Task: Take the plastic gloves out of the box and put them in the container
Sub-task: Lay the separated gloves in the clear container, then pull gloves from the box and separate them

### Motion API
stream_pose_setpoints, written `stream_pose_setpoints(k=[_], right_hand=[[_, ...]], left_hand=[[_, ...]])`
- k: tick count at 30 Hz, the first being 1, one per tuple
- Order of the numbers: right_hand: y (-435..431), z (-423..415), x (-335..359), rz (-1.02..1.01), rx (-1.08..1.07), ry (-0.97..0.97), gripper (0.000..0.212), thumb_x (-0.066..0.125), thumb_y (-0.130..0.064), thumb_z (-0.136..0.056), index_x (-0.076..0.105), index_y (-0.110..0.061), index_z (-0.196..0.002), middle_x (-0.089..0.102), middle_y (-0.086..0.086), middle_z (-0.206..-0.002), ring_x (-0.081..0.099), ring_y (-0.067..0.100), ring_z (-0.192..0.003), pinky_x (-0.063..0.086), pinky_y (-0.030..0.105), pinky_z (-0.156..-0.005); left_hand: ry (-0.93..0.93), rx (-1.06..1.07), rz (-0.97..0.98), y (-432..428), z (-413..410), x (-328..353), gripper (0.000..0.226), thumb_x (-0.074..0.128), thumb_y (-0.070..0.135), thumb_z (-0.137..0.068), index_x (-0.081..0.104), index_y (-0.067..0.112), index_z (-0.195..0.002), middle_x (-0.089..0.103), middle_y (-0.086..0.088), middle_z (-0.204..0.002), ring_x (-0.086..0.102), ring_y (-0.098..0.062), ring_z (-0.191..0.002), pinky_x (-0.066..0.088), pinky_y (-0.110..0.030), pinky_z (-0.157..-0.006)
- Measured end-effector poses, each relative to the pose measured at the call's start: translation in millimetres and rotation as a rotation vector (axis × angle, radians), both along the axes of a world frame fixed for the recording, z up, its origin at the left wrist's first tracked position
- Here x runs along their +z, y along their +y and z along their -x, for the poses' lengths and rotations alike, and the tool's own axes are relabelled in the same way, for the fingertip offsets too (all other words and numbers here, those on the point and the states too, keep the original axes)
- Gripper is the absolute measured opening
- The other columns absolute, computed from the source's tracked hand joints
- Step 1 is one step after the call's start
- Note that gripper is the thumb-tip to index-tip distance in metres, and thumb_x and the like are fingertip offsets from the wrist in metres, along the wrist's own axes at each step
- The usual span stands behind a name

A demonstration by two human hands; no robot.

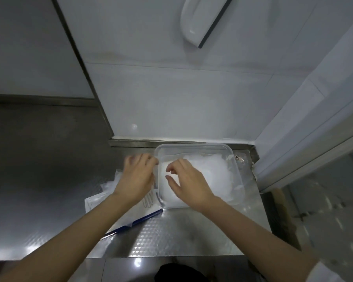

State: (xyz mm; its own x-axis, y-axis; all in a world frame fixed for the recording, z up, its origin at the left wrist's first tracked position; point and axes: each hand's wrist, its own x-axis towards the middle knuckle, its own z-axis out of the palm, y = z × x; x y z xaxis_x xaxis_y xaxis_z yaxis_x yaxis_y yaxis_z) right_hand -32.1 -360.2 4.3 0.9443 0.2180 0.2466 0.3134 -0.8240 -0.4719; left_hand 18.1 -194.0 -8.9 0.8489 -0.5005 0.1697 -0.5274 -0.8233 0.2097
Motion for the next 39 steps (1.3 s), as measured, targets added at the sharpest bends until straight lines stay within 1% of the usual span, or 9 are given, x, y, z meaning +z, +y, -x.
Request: stream_pose_setpoints(k=[6, 9, 12, 15, 18, 23, 27, 31, 39], right_hand=[[68, 7, -15, 0.095, 0.265, 0.207, 0.044, 0.047, -0.005, -0.094, 0.041, -0.010, -0.138, 0.044, 0.008, -0.138, 0.045, 0.022, -0.122, 0.039, 0.031, -0.097], [86, 1, -27, 0.240, 0.253, 0.260, 0.055, 0.046, -0.002, -0.093, 0.028, -0.008, -0.144, 0.036, 0.013, -0.146, 0.044, 0.027, -0.126, 0.035, 0.033, -0.103], [97, -8, -36, 0.423, 0.225, 0.242, 0.058, 0.048, -0.004, -0.092, 0.023, -0.007, -0.145, 0.046, 0.016, -0.135, 0.057, 0.032, -0.110, 0.044, 0.038, -0.085], [101, -15, -33, 0.415, 0.195, 0.294, 0.044, 0.046, -0.008, -0.095, 0.035, -0.007, -0.137, 0.054, 0.014, -0.127, 0.060, 0.031, -0.106, 0.045, 0.038, -0.079], [99, -18, -25, 0.368, 0.177, 0.315, 0.022, 0.046, -0.014, -0.097, 0.052, -0.006, -0.117, 0.059, 0.014, -0.119, 0.061, 0.031, -0.102, 0.044, 0.036, -0.078], [92, -19, -18, 0.184, 0.086, 0.344, 0.020, 0.047, -0.017, -0.098, 0.061, -0.008, -0.109, 0.065, 0.012, -0.109, 0.061, 0.029, -0.098, 0.037, 0.027, -0.076], [92, -20, -15, 0.139, 0.066, 0.381, 0.019, 0.046, -0.016, -0.098, 0.061, -0.009, -0.108, 0.067, 0.014, -0.100, 0.064, 0.030, -0.091, 0.049, 0.035, -0.079], [91, -18, -9, 0.067, 0.050, 0.412, 0.017, 0.045, -0.016, -0.098, 0.061, -0.009, -0.100, 0.067, 0.014, -0.096, 0.064, 0.030, -0.087, 0.051, 0.041, -0.079], [75, -19, 13, -0.094, -0.051, 0.373, 0.016, 0.040, -0.002, -0.093, 0.052, -0.010, -0.085, 0.066, 0.014, -0.088, 0.063, 0.029, -0.080, 0.051, 0.042, -0.071]], left_hand=[[0.226, 0.408, -0.078, 68, 18, -23, 0.034, 0.049, 0.016, -0.092, 0.046, 0.018, -0.126, 0.045, -0.007, -0.127, 0.043, -0.026, -0.116, 0.031, -0.041, -0.094], [0.381, 0.446, 0.036, 75, 25, -33, 0.028, 0.045, 0.019, -0.097, 0.043, 0.014, -0.124, 0.046, -0.008, -0.125, 0.047, -0.025, -0.112, 0.040, -0.037, -0.090], [0.385, 0.371, 0.208, 77, 30, -37, 0.003, 0.048, 0.011, -0.095, 0.049, 0.013, -0.095, 0.051, -0.006, -0.098, 0.055, -0.025, -0.088, 0.039, -0.033, -0.068], [0.330, 0.357, 0.318, 78, 31, -34, 0.016, 0.054, 0.007, -0.092, 0.047, 0.018, -0.082, 0.047, 0.001, -0.086, 0.050, -0.020, -0.075, 0.039, -0.033, -0.063], [0.283, 0.352, 0.363, 79, 30, -30, 0.005, 0.061, 0.007, -0.088, 0.059, 0.011, -0.086, 0.051, 0.002, -0.086, 0.056, -0.022, -0.077, 0.045, -0.035, -0.065], [0.092, 0.302, 0.350, 78, 36, -21, 0.012, 0.063, 0.009, -0.087, 0.062, 0.010, -0.099, 0.057, -0.004, -0.100, 0.054, -0.020, -0.088, 0.039, -0.030, -0.075], [0.119, 0.197, 0.300, 73, 42, -28, 0.015, 0.059, 0.026, -0.091, 0.063, 0.019, -0.104, 0.064, 0.007, -0.105, 0.054, -0.018, -0.099, 0.027, -0.028, -0.080], [0.161, 0.321, 0.274, 75, 39, -39, 0.016, 0.061, 0.027, -0.090, 0.065, 0.019, -0.103, 0.067, 0.007, -0.103, 0.050, -0.017, -0.101, 0.017, -0.025, -0.076], [0.280, 0.462, -0.053, 79, 36, -50, 0.028, 0.055, 0.020, -0.088, 0.060, 0.024, -0.115, 0.065, 0.004, -0.110, 0.048, -0.018, -0.112, 0.019, -0.029, -0.076]])
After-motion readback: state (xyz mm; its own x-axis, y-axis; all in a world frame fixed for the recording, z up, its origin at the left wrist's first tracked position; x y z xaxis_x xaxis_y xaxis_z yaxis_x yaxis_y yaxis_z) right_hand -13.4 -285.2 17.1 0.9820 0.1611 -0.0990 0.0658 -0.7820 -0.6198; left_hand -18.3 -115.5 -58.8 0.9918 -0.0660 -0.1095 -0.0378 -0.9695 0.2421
